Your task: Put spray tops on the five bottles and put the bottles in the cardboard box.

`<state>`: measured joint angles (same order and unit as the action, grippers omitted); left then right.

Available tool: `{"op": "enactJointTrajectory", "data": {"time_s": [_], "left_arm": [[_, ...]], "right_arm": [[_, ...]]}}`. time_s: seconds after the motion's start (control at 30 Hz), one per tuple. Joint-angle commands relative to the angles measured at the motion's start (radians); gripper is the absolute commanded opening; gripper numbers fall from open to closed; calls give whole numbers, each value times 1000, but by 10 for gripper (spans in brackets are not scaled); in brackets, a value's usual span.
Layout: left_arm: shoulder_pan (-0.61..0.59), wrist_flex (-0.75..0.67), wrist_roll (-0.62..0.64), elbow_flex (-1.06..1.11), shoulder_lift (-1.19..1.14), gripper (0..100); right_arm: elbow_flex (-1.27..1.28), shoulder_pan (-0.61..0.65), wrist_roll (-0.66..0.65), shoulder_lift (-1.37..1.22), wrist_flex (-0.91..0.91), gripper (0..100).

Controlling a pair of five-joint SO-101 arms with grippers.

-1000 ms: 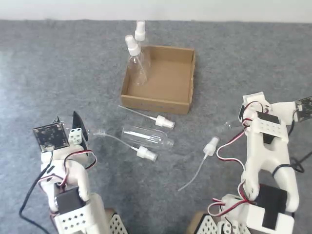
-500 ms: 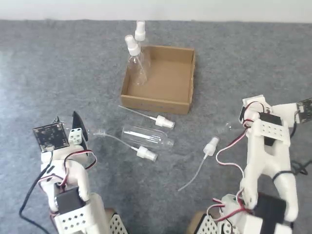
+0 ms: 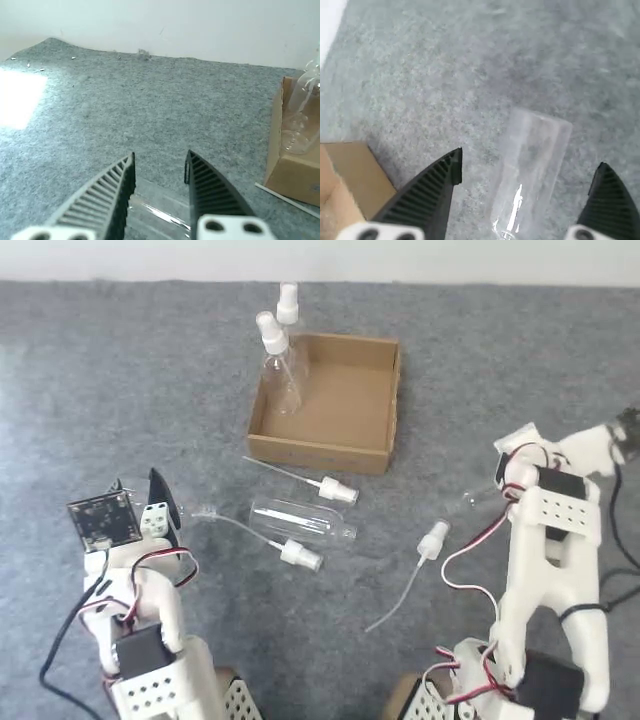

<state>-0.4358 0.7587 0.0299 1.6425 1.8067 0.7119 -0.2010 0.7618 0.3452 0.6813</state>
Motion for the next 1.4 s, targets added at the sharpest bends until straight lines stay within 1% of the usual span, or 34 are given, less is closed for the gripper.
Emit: {"op": "enactJointTrajectory", "data": {"time_s": [0.0,0.17,0.33,0.6,0.87,0.97,1.03,1.17,1.37], "left_arm": [[-5,-34,8,-10,17,152],[-6,-34,8,-10,17,152],[-6,-34,8,-10,17,152],[-6,-34,8,-10,17,152],[-8,-34,8,-10,17,152],[-8,-34,8,-10,17,152],[-8,-34,8,-10,17,152],[-8,-34,8,-10,17,152],[-8,-32,8,-10,17,152]], "right_arm": [[-118,62,-132,70,87,355],[-261,111,-256,59,340,355],[-348,142,-422,59,489,355],[-351,160,-761,59,568,355],[-350,162,-1194,59,654,356],[-350,162,-1329,59,673,356],[-350,160,-1407,59,684,357],[-348,160,-1524,58,711,357],[-279,162,-1700,31,682,357]]}}
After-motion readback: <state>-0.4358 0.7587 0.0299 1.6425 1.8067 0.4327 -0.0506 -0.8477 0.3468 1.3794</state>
